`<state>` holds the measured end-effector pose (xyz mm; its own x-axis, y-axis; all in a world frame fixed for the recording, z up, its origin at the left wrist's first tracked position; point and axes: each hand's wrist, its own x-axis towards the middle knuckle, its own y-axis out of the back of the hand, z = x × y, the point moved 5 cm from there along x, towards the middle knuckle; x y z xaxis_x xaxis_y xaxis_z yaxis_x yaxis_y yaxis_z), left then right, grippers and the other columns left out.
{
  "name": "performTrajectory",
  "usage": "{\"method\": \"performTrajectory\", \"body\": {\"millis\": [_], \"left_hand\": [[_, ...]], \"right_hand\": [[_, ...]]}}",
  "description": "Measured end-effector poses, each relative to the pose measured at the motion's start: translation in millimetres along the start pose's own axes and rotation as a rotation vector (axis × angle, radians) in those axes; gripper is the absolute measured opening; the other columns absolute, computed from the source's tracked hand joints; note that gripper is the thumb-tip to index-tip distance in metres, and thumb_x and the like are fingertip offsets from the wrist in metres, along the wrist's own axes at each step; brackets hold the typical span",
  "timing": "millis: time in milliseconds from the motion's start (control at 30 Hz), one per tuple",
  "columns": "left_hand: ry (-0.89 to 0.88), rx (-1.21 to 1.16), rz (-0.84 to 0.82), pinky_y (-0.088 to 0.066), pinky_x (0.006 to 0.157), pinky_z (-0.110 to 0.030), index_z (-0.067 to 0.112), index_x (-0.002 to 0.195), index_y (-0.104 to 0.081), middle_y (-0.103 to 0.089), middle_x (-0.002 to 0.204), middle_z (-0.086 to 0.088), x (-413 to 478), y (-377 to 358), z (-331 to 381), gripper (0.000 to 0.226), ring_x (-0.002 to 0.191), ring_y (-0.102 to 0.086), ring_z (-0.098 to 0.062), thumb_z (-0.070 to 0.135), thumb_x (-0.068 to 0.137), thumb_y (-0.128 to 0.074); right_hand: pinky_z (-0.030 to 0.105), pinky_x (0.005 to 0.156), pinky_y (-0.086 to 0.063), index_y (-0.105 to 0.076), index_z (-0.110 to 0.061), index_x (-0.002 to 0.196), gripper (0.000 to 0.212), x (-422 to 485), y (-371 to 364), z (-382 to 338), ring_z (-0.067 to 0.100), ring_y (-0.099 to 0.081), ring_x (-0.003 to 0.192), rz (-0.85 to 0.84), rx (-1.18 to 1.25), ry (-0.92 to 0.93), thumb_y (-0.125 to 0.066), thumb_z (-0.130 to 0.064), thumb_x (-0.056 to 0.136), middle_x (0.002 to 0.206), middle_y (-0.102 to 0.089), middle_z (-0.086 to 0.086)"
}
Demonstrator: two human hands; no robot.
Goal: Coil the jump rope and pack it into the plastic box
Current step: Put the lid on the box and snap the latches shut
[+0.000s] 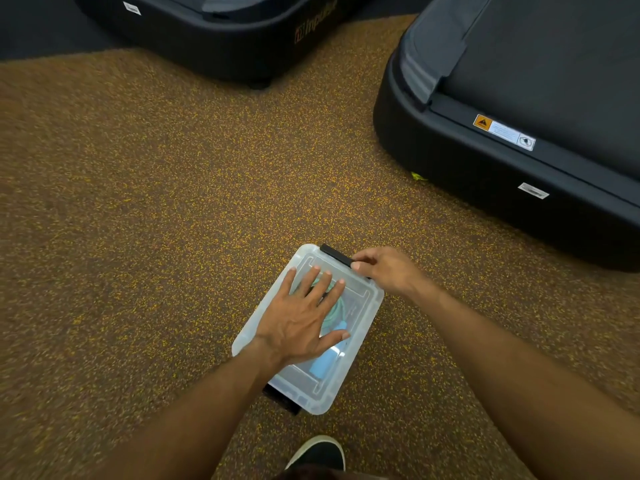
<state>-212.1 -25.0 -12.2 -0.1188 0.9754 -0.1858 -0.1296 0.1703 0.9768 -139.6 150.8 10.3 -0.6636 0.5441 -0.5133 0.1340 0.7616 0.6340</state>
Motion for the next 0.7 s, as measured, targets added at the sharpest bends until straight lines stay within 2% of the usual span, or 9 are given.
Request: {"method": "performTrajectory", "body": {"millis": [133, 233, 467, 700], "left_hand": [[-0.001, 0.004, -0.009, -0.015, 0.118, -0.060, 0.021, 0.159, -0.016, -0.025, 0.163, -0.010, -0.9, -3.5, -0.2, 0.090, 0.152, -0.013, -0.031, 0.079, 0.091, -0.012], [0.004, 0.000, -0.016, -0.009, 0.120, -0.059, 0.023, 0.159, -0.011, -0.019, 0.164, -0.008, -0.2, -6.8, -0.7, 0.091, 0.153, -0.007, -0.030, 0.082, 0.090, -0.011], [0.020, 0.027, -0.070, 0.002, 0.120, -0.056, 0.026, 0.158, 0.008, 0.001, 0.167, -0.005, 2.5, -7.3, -0.3, 0.093, 0.153, 0.012, -0.027, 0.084, 0.086, -0.003], [0.024, 0.036, -0.088, 0.003, 0.120, -0.056, 0.026, 0.157, 0.012, 0.004, 0.167, -0.005, 2.4, -6.6, 0.4, 0.092, 0.152, 0.016, -0.028, 0.083, 0.087, -0.002]], "right_hand": [[0.034, 0.102, -0.046, -0.060, -0.021, 0.137, 0.041, 0.1, -0.9, -14.3, 0.020, -0.061, 0.120, 0.012, -0.199, 0.071, -0.058, -0.037, 0.099, 0.135, -0.065, 0.000], [0.033, 0.102, -0.045, -0.059, -0.022, 0.137, 0.041, 0.9, -1.5, -17.9, 0.020, -0.061, 0.121, 0.027, -0.277, 0.079, -0.057, -0.037, 0.099, 0.135, -0.065, -0.001], [0.031, 0.099, -0.045, -0.061, -0.023, 0.135, 0.036, -3.0, 0.4, -24.0, 0.022, -0.061, 0.119, 0.065, -0.325, 0.067, -0.051, -0.034, 0.102, 0.133, -0.066, 0.000], [0.034, 0.099, -0.046, -0.063, -0.021, 0.132, 0.035, -9.2, 0.2, -30.1, 0.026, -0.061, 0.118, 0.109, -0.359, 0.053, -0.049, -0.031, 0.102, 0.130, -0.068, 0.004]]}}
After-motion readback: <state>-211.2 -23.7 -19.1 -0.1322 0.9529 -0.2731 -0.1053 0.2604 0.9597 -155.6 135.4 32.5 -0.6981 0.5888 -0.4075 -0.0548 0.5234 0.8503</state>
